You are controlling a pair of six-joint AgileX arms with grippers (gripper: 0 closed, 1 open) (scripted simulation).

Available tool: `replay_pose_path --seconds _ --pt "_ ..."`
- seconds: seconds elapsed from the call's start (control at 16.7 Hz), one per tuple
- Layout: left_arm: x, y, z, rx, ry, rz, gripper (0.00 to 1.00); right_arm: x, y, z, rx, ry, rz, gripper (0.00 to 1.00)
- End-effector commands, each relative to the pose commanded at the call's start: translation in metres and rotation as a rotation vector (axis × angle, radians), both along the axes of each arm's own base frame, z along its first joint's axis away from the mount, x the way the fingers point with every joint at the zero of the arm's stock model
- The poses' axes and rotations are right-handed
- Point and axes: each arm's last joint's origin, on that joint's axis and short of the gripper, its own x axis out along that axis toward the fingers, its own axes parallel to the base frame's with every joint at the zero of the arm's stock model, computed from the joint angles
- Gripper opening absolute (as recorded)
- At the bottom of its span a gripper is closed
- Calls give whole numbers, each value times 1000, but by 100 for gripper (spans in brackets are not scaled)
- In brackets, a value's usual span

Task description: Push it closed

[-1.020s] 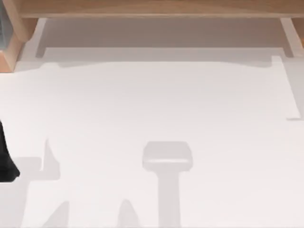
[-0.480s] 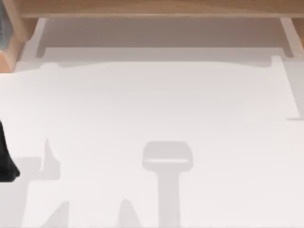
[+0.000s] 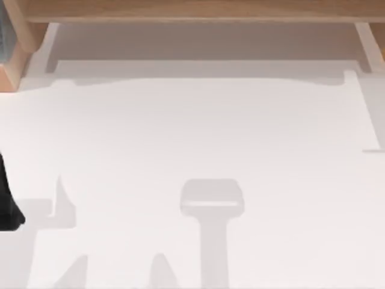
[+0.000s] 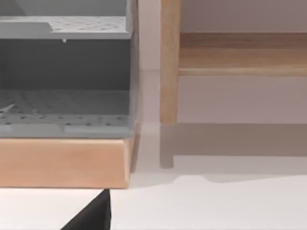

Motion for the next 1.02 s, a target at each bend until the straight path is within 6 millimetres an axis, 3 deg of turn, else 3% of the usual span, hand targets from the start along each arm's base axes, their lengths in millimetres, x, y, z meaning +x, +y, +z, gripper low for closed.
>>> replay_pose_path --seconds 0.66,1.02 --pt "0 0 0 0 0 0 100 0 0 0 0 0 0 2" --pt "0 0 0 0 0 0 100 0 0 0 0 0 0 0"
